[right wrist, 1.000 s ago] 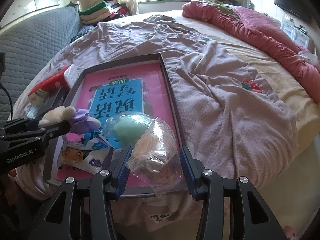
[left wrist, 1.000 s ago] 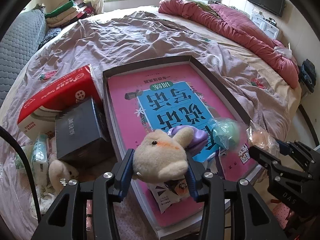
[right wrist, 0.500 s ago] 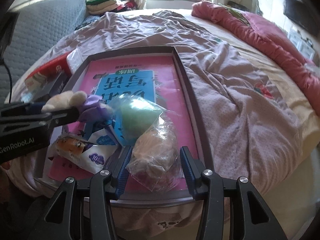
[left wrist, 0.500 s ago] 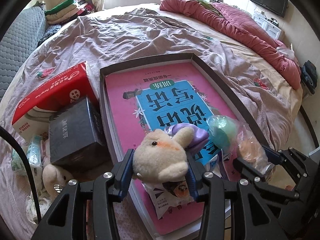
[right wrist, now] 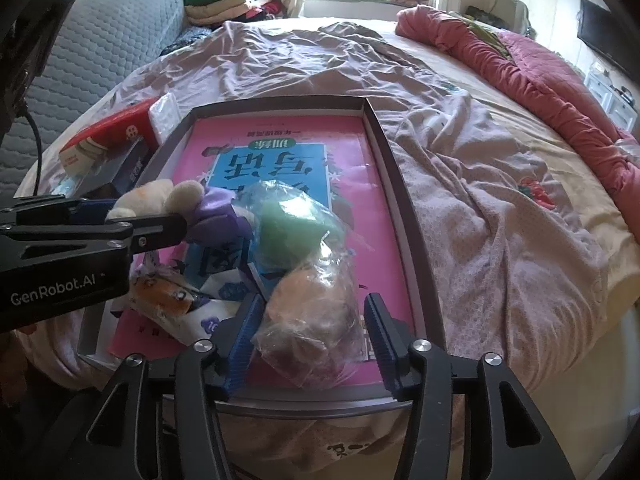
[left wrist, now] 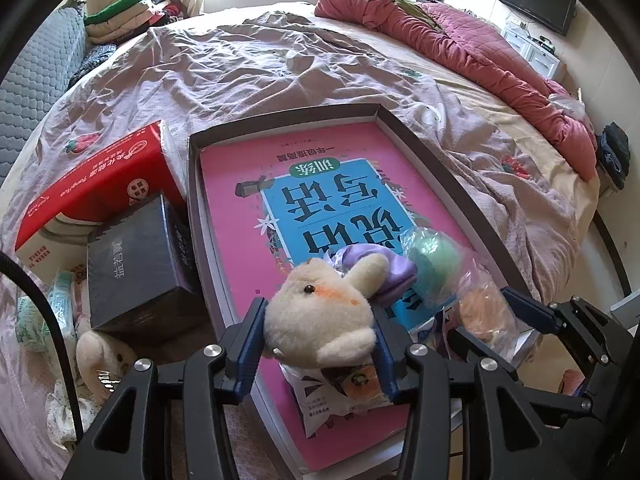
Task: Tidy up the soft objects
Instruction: 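Lower the bunny onto the tray and open the left tool while the right tool releases the brown bag, then move both open tools back toward the pile beside the tray, then grasp the white green-printed packet with the left tool while the right tool grasps the beige plush bear, then carry the packet with the left tool while the right tool carries the plush bear onto the tray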
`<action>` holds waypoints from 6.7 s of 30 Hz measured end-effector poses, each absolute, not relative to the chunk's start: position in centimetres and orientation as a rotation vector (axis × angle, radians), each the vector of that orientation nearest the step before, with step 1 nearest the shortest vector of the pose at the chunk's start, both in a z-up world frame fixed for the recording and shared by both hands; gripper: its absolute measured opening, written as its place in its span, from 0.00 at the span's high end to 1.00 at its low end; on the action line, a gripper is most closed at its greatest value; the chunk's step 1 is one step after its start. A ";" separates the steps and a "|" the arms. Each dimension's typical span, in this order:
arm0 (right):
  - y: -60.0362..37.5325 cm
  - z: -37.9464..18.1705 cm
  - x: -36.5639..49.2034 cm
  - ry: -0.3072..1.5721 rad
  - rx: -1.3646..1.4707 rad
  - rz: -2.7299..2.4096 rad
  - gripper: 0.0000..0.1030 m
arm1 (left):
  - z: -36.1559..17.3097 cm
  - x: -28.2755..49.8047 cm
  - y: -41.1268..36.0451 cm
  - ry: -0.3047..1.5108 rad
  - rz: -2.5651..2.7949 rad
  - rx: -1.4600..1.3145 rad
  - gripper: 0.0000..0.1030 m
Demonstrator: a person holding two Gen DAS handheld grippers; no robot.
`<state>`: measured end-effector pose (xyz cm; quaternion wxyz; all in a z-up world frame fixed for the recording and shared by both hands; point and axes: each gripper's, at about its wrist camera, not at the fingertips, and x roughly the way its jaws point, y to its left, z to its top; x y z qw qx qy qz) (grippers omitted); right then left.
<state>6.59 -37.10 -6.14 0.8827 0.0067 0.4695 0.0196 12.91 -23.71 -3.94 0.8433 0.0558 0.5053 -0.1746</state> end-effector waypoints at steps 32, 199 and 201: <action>-38.3 -1.6 4.9 0.851 0.054 -0.022 0.32 | 0.3 10.3 -20.4 0.985 -0.355 0.092 0.36; -29.5 6.4 4.8 0.654 0.341 0.230 0.64 | 7.6 6.8 -6.5 0.765 -0.315 -0.155 0.74; -30.7 6.7 4.4 0.639 0.352 0.208 0.64 | 7.9 6.7 -7.3 0.764 -0.325 -0.145 0.74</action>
